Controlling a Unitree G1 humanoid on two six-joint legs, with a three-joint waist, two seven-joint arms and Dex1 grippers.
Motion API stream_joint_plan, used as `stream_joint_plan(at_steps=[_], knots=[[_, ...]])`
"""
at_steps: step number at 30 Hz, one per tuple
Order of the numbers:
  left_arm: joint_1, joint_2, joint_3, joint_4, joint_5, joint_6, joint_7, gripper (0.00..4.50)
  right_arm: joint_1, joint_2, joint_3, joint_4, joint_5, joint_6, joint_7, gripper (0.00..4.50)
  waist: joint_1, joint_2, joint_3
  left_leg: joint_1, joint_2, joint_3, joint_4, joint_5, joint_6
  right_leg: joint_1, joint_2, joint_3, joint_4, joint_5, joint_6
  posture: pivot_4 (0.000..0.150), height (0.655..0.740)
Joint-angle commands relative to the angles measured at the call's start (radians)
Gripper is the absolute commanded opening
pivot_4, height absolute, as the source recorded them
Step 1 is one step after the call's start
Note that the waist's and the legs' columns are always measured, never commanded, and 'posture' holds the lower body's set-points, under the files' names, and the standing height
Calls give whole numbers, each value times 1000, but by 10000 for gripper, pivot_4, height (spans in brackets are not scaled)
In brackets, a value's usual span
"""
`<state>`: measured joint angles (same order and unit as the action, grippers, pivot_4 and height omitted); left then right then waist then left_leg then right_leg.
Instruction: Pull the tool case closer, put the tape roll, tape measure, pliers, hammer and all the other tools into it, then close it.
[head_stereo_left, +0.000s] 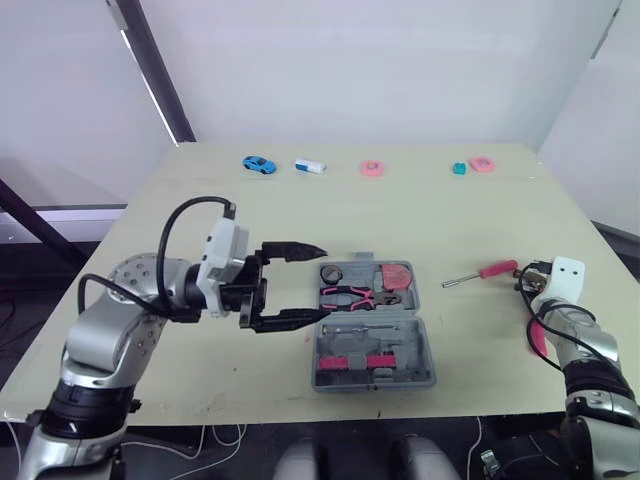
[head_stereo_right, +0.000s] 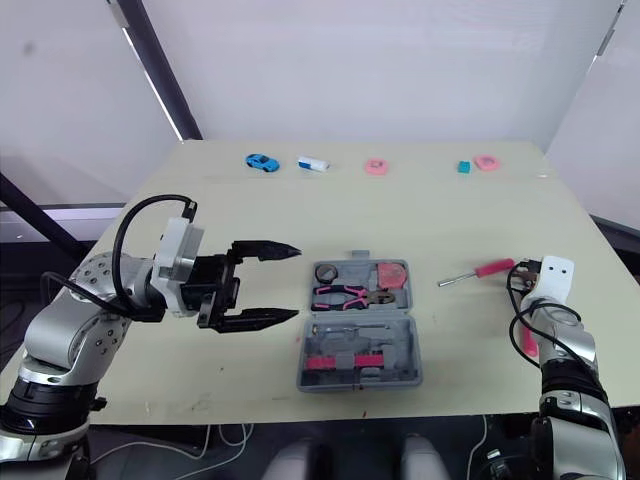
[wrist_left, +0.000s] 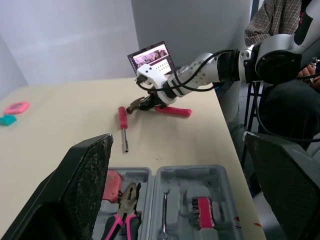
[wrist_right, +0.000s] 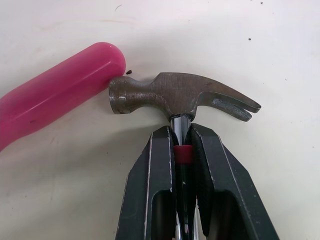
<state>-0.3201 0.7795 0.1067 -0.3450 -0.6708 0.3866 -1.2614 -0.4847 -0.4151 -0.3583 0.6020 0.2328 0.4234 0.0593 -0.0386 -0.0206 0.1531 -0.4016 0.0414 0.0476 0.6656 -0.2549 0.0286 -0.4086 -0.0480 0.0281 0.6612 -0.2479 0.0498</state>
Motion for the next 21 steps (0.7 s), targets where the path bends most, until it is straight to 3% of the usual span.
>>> stream_joint_plan(at_steps=[1,8,13,21], knots=[[4,8,20,-33,-21,-7,1,45000,48,-21,-1,-105,0,52,7,1057,2,0,0,0,0,0,-1,0,0,0,0,0,0,0,0,1500,7400],[45,5,55,-22,-58,-3,-13,45000,227,-41,62,-470,15,179,102,1057,2,0,0,0,0,-1,-3,0,0,-1,0,0,0,0,0,1500,7400],[101,66,57,-23,-101,-2,-151,45000,335,-31,138,-700,43,292,165,1057,-5,1,1,1,1,0,-3,0,0,-2,1,2,0,-1,0,1500,7400],[130,118,51,-29,-126,-9,-268,45000,371,88,238,-840,28,367,106,1057,-1,1,2,1,1,0,-3,0,0,-2,1,2,0,-2,-3,1500,7400]])
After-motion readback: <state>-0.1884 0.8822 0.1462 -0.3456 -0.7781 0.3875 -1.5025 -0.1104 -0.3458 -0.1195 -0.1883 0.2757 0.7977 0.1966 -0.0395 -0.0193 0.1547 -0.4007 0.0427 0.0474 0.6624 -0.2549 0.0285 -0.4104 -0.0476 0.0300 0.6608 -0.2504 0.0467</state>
